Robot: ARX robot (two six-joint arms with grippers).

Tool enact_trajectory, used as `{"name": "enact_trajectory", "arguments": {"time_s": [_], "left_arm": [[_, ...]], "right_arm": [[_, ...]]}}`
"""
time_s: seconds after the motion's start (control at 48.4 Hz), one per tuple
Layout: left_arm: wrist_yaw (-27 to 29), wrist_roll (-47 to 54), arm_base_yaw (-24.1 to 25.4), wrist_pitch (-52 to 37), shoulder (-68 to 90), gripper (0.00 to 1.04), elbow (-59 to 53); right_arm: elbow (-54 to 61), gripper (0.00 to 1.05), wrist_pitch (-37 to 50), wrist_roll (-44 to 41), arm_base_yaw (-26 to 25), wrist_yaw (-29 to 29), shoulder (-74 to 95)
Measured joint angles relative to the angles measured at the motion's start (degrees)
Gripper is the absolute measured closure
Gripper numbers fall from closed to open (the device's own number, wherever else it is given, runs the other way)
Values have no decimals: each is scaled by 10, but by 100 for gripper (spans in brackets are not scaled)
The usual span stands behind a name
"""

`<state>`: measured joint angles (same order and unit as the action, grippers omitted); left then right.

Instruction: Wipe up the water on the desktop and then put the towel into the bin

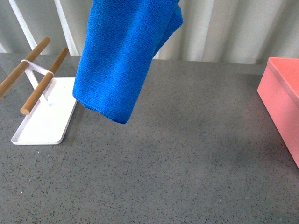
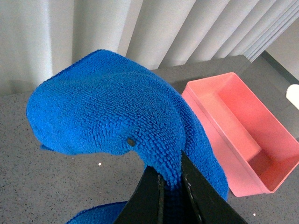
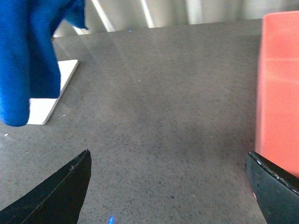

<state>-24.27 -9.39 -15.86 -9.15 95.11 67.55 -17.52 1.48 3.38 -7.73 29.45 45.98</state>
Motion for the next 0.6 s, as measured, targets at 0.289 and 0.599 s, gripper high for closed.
{"name": "enact_trajectory", "arguments": {"time_s": [0.289, 0.599], "left_arm": [[0, 0, 0, 0, 0, 101, 0], [0, 0, 0, 0, 0, 101, 0]], "right_arm": [[-79, 7, 158, -7, 48, 133, 227], [-155, 7, 285, 13, 140, 180, 392]]}}
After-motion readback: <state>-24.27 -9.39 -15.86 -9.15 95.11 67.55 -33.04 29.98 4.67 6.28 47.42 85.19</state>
